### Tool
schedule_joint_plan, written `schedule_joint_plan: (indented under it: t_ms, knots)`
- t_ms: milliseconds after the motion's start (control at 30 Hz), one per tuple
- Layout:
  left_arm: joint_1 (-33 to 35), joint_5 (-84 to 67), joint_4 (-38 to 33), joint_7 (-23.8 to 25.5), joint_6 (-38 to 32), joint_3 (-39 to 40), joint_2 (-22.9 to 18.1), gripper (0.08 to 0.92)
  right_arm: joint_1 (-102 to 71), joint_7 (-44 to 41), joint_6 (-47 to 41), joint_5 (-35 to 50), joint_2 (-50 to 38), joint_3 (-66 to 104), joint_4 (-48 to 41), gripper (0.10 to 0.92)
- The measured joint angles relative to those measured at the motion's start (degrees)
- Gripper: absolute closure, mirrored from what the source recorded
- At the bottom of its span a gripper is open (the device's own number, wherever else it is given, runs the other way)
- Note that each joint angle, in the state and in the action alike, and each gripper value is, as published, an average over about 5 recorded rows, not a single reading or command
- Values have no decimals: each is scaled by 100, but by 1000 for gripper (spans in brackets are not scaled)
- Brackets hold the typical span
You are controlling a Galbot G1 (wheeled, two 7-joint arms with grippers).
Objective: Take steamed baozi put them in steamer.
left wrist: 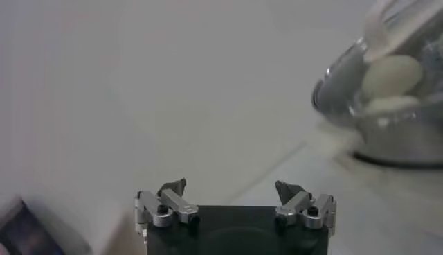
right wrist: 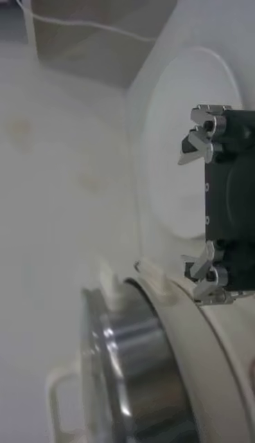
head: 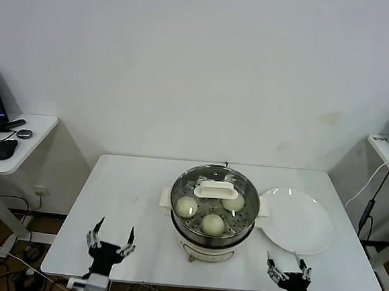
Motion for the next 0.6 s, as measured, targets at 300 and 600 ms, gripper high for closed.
schedule_joint_plan:
  t_ms: [300, 600]
  knots:
    - [591, -1123, -32, -19, -276, -189, -39, 177, -306, -176, -120, -428, -65, -15, 231, 203]
    - [900, -1654, -161, -36, -376, -222, -80, 177, -540, -333, -362, -661, -86, 35, 618, 203]
